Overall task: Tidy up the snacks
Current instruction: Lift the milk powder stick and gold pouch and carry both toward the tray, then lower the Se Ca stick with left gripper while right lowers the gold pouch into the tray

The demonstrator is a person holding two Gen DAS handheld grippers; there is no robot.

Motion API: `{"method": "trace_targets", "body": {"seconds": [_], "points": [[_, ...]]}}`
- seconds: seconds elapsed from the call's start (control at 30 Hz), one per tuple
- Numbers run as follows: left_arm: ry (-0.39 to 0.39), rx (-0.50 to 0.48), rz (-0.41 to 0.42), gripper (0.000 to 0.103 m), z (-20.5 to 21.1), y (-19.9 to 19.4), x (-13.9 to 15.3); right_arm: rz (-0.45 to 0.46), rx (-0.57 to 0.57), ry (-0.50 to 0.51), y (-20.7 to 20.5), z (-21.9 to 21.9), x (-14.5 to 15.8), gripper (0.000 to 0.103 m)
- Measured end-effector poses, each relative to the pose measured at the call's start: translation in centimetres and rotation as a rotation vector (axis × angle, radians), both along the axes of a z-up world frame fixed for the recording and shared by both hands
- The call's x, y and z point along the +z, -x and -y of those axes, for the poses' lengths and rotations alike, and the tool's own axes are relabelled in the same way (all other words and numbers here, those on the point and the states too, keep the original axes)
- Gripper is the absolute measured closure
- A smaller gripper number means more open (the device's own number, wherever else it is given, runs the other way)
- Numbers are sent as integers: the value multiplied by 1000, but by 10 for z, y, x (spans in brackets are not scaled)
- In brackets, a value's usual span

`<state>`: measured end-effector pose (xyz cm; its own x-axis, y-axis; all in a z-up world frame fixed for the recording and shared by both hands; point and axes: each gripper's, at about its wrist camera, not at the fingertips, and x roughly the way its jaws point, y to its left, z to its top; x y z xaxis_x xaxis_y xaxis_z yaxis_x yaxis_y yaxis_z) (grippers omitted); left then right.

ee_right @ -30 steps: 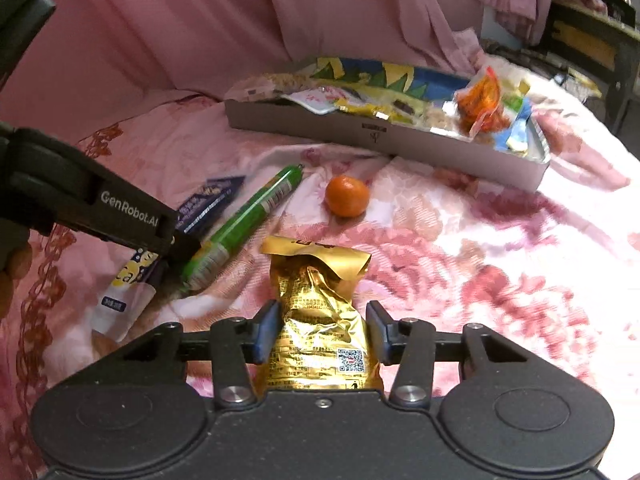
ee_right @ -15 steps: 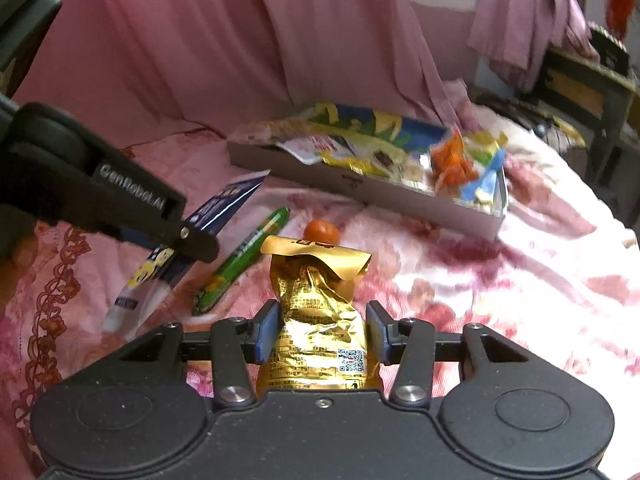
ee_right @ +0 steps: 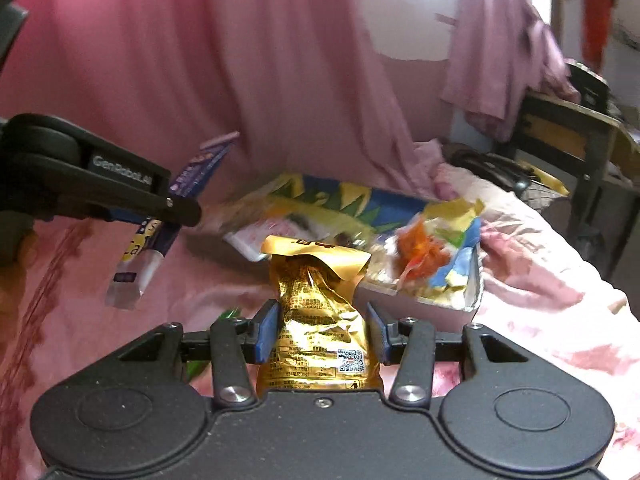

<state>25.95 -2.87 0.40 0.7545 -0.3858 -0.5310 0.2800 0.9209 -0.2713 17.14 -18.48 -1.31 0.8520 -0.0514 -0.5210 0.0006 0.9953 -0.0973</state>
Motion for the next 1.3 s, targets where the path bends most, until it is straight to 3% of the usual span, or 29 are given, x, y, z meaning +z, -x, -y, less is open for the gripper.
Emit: {"method": "trace_targets", "body": {"seconds": [0.23, 0.5, 0.83, 1.3], "points": [[81, -24, 117, 71, 16, -41, 19, 113, -17, 55, -32, 16, 0, 54], [197, 41, 139, 72, 8, -90, -2, 209, 33, 122, -81, 19, 2, 54], [206, 39, 81, 71, 6, -122, -45, 151, 37, 125, -127, 16, -22, 54], [133, 8, 17, 71, 16, -129, -61, 63, 44, 135, -140, 8, -43, 53]]}}
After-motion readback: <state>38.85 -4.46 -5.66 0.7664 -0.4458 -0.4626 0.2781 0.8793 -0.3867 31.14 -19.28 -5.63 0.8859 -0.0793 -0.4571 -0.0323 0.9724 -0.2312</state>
